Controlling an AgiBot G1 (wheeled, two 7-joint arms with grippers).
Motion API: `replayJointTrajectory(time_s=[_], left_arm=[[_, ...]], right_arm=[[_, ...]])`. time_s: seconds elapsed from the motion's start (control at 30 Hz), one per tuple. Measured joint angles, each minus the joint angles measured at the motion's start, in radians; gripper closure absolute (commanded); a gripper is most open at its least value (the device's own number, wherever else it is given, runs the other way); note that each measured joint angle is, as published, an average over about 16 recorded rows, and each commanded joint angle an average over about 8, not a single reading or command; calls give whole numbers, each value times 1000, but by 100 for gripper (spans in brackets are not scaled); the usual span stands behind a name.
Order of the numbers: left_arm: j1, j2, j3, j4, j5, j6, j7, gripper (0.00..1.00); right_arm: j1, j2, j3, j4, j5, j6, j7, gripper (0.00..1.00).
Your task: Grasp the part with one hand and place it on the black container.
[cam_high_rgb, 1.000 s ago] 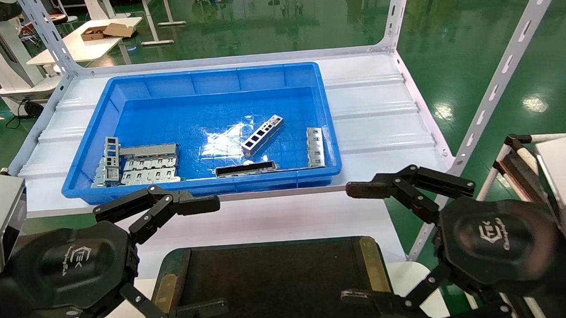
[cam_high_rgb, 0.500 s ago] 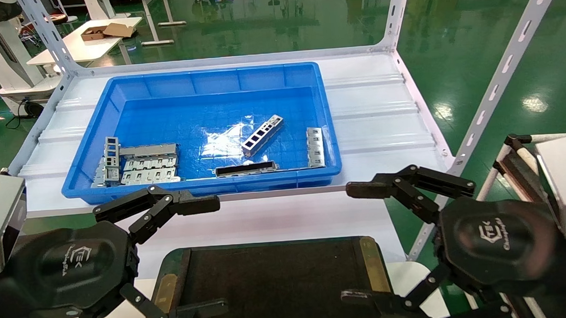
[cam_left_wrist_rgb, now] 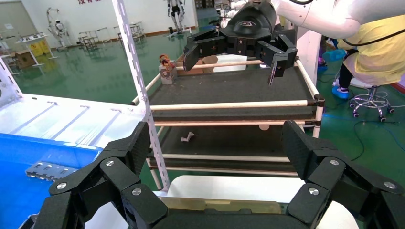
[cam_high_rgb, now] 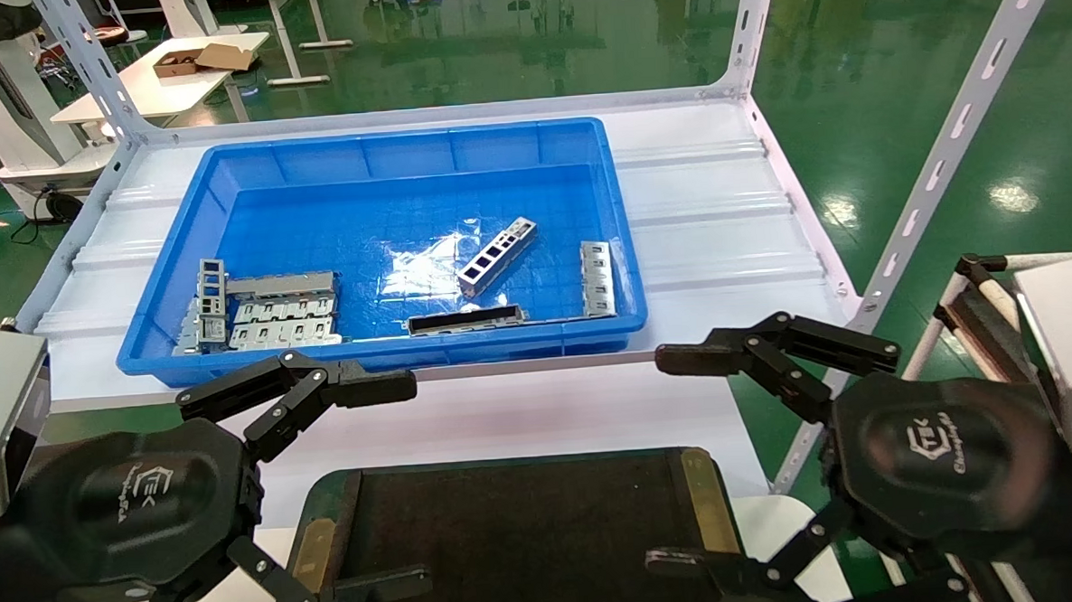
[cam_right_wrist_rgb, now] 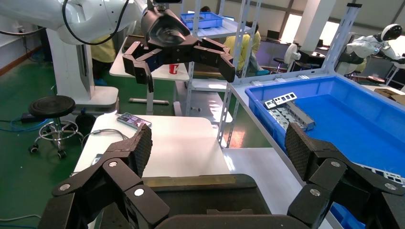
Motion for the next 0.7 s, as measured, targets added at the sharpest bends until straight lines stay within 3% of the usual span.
replayJointTrajectory(time_s=[0.37, 0.7], left_arm=[[-12, 17, 7, -8, 43, -61, -2, 0], [-87, 104, 65, 2, 195, -224, -51, 0]], right_arm=[[0, 0, 0, 0, 0, 0, 0, 0], [0, 0, 0, 0, 0, 0, 0, 0]])
